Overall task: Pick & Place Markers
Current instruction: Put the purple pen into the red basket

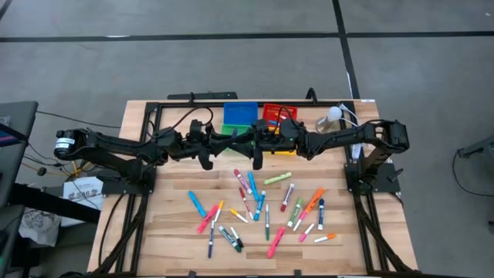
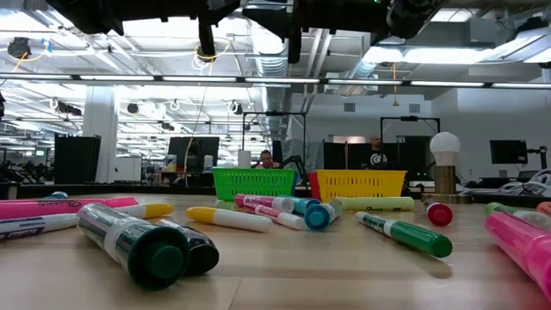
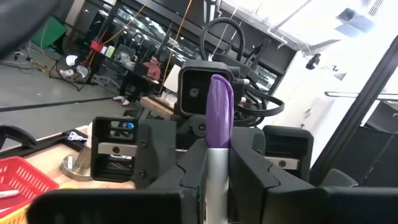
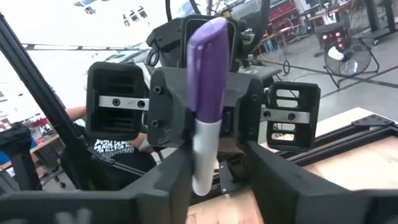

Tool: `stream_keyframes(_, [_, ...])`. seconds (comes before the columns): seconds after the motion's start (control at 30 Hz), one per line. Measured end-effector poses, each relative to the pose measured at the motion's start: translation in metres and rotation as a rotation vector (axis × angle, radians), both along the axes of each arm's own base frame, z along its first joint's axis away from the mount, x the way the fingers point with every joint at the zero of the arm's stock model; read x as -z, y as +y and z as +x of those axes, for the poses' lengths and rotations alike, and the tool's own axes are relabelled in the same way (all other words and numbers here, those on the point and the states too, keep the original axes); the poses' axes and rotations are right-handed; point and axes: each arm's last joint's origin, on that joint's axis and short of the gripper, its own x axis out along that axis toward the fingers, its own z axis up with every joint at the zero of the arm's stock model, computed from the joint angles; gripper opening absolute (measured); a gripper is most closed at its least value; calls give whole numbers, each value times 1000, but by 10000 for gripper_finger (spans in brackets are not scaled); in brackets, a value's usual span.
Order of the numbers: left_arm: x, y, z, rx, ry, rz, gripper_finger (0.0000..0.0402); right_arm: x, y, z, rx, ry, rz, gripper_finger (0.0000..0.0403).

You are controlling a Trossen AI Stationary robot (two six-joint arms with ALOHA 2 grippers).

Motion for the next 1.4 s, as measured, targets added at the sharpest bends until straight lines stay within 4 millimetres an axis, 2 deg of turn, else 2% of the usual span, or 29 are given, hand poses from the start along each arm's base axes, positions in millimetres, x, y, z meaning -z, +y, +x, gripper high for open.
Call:
stream_keyframes(0.17, [0, 0, 0, -6, 1, 2, 53, 0, 0, 0, -7, -2, 0, 68])
stream_keyframes(0.37, [0, 0, 0, -2, 2, 5, 53, 0, 1, 0, -9, -4, 0, 32])
stream_keyframes(0.63, [0, 0, 0, -4, 6, 19, 60, 0, 0, 0, -7, -4, 0, 40])
stream_keyframes(0.87, [0, 0, 0, -8, 9, 66, 118, 0, 0, 0, -2, -2, 0, 28])
stream_keyframes(1.17, [-3, -1, -3, -8, 1, 84, 192, -1, 0, 0, 1, -6, 9, 34])
stream_keyframes(1.4, [-16, 2, -18, -38, -8, 165, 227, 0, 0, 0, -1, -3, 16, 35])
